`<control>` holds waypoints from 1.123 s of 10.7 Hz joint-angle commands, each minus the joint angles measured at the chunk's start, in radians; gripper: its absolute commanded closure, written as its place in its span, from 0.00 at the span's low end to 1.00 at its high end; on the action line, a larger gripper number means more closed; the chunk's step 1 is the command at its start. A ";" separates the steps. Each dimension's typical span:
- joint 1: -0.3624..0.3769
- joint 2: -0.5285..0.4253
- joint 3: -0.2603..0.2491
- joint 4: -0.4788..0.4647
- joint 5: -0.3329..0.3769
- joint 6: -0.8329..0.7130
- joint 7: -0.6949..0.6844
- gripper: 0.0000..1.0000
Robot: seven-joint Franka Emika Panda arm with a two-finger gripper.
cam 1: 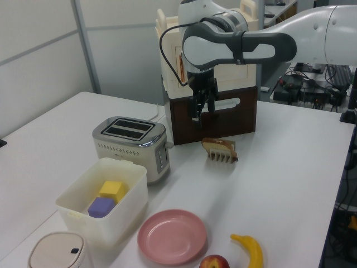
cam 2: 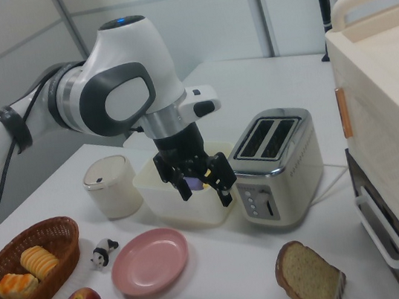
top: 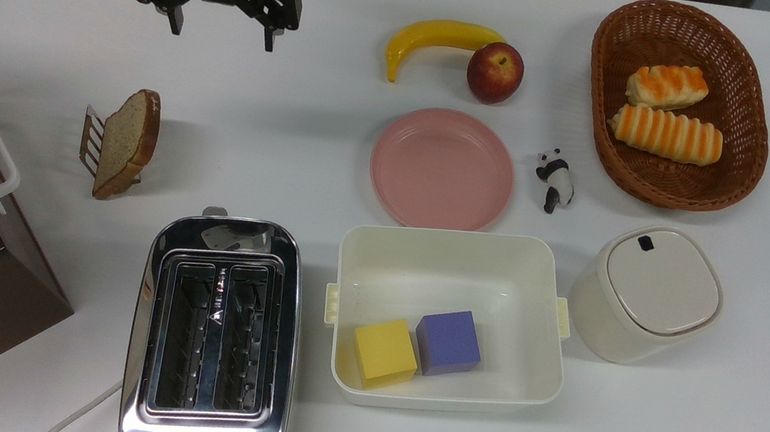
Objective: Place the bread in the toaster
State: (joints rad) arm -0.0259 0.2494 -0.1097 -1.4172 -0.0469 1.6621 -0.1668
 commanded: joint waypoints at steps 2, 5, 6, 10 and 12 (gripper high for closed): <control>-0.034 -0.025 0.005 -0.017 -0.004 -0.016 -0.033 0.00; -0.055 -0.025 0.001 -0.016 -0.011 -0.018 -0.028 0.00; -0.072 -0.025 0.001 -0.016 -0.014 -0.019 -0.025 0.00; -0.118 0.007 0.001 -0.019 -0.027 -0.010 -0.033 0.00; -0.137 0.040 0.001 -0.019 -0.071 0.002 -0.036 0.00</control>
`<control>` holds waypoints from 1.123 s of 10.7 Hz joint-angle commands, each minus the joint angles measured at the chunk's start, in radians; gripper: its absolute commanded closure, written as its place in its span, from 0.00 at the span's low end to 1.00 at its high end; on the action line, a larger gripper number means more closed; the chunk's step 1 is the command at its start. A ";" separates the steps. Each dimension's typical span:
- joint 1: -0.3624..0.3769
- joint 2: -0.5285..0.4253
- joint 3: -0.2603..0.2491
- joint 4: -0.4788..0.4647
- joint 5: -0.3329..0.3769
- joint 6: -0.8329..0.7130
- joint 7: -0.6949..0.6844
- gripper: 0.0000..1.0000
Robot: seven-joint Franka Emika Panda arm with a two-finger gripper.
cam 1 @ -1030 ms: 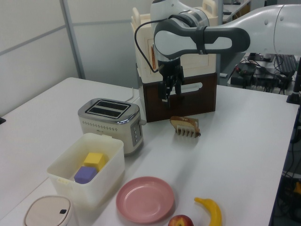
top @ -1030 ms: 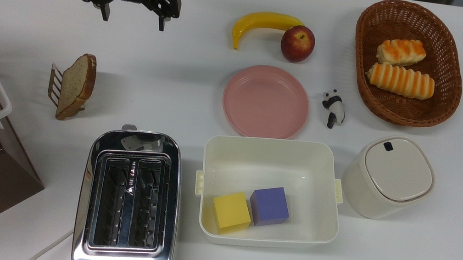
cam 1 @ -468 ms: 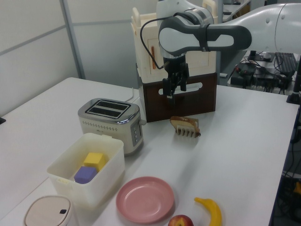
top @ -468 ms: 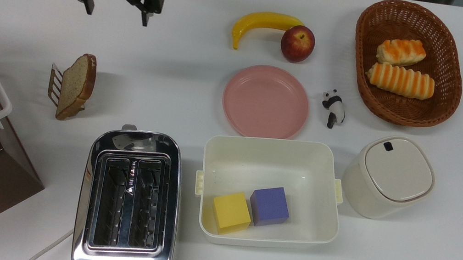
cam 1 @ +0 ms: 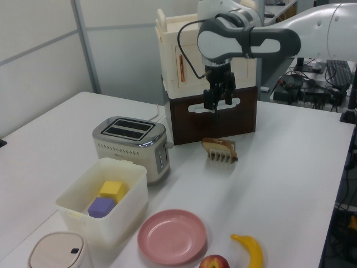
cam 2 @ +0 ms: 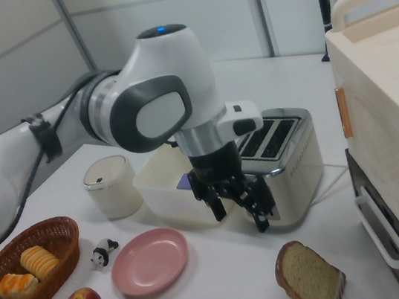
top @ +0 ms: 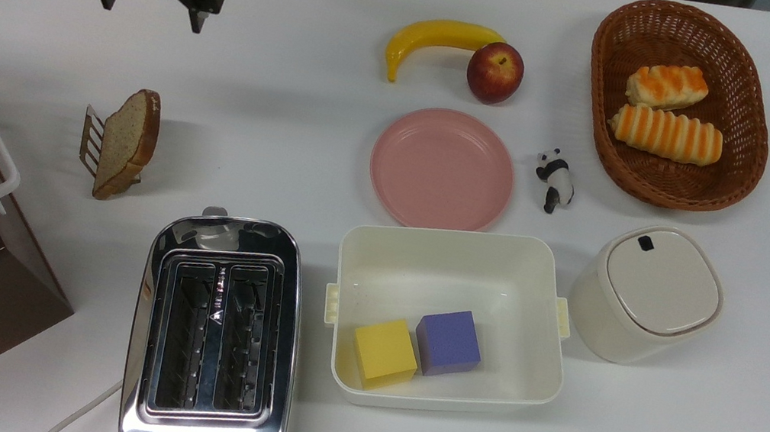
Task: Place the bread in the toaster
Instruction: 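Move the open gripper over the bread slice in the metal rack and lower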
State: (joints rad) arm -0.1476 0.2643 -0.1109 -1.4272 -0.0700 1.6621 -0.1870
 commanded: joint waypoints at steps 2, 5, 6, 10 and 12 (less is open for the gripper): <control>-0.021 0.058 0.002 -0.013 -0.065 0.069 -0.014 0.00; -0.026 0.110 0.002 -0.013 -0.079 0.080 -0.015 0.00; -0.026 0.116 0.002 -0.015 -0.082 0.102 -0.015 0.00; -0.021 0.145 0.005 -0.016 -0.079 0.117 -0.015 0.00; -0.017 0.160 0.007 -0.018 -0.079 0.126 -0.014 0.04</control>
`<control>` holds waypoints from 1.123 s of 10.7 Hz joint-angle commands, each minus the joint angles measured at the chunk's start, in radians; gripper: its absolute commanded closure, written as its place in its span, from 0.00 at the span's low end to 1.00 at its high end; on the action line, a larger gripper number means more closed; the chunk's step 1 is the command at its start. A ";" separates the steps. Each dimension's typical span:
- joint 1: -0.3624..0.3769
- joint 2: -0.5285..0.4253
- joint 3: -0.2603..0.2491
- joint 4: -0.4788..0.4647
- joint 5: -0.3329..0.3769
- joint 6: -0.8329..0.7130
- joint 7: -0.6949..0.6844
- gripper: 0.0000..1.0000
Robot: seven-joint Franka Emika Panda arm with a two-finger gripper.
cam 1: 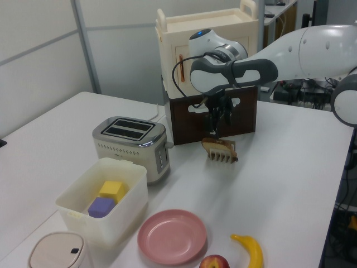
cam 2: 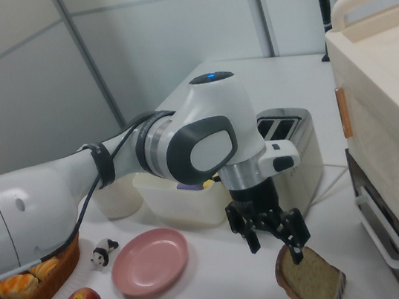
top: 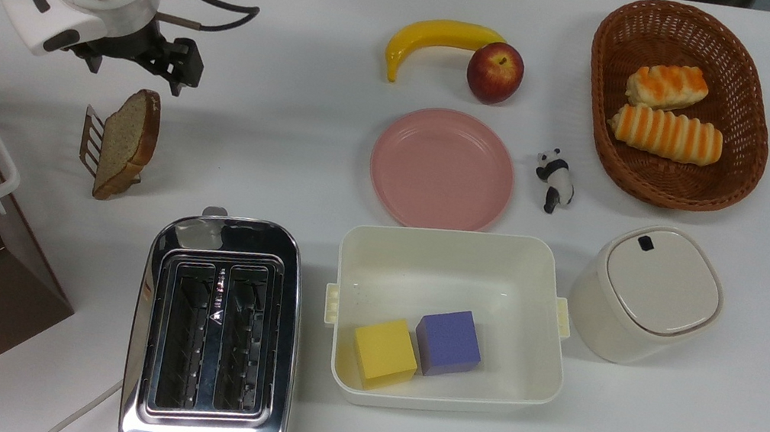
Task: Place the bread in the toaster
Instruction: 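Move the open gripper over the bread slice in the metal rack and lower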
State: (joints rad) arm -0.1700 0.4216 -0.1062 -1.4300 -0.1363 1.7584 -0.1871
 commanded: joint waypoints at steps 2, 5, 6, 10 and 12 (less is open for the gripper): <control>0.007 0.003 0.002 -0.017 -0.014 0.030 -0.014 0.08; 0.007 0.009 0.002 -0.018 -0.016 0.030 -0.014 0.09; 0.009 0.017 0.002 -0.018 -0.016 0.030 -0.014 0.08; 0.012 0.037 0.008 -0.024 -0.017 0.042 -0.014 0.22; 0.009 0.036 0.008 -0.024 -0.016 0.041 -0.032 0.58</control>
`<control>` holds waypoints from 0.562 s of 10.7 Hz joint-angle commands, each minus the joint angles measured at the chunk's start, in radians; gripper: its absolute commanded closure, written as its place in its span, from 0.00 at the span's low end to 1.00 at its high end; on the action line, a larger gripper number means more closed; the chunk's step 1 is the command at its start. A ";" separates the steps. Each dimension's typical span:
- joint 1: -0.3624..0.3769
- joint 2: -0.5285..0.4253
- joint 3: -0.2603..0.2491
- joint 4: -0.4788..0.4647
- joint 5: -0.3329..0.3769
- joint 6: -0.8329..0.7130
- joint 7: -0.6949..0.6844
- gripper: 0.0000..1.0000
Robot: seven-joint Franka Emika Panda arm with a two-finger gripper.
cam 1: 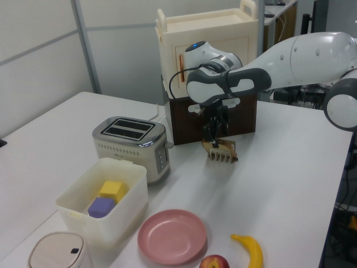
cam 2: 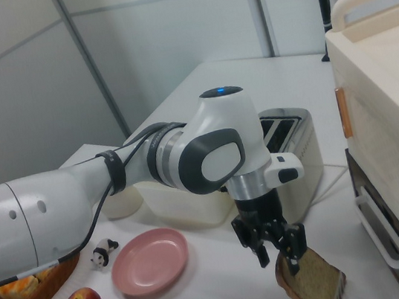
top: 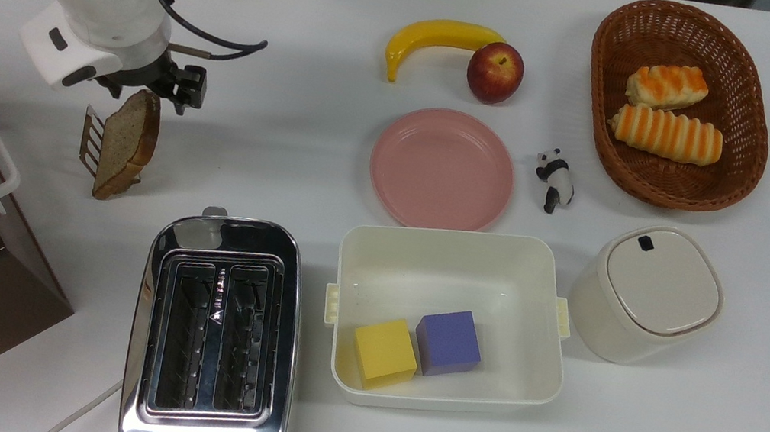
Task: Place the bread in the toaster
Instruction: 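Close the gripper on the bread slice's crust edge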
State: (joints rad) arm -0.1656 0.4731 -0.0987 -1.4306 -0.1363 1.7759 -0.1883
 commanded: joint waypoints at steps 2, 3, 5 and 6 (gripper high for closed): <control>0.005 -0.019 0.000 -0.022 -0.016 0.020 -0.052 0.73; 0.005 -0.021 0.000 -0.021 -0.014 0.019 -0.052 0.80; 0.003 -0.027 0.000 -0.017 -0.014 0.014 -0.053 0.92; 0.003 -0.033 0.000 -0.013 -0.016 0.014 -0.053 0.92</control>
State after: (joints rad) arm -0.1657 0.4735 -0.0987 -1.4262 -0.1363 1.7771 -0.2246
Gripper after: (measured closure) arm 0.877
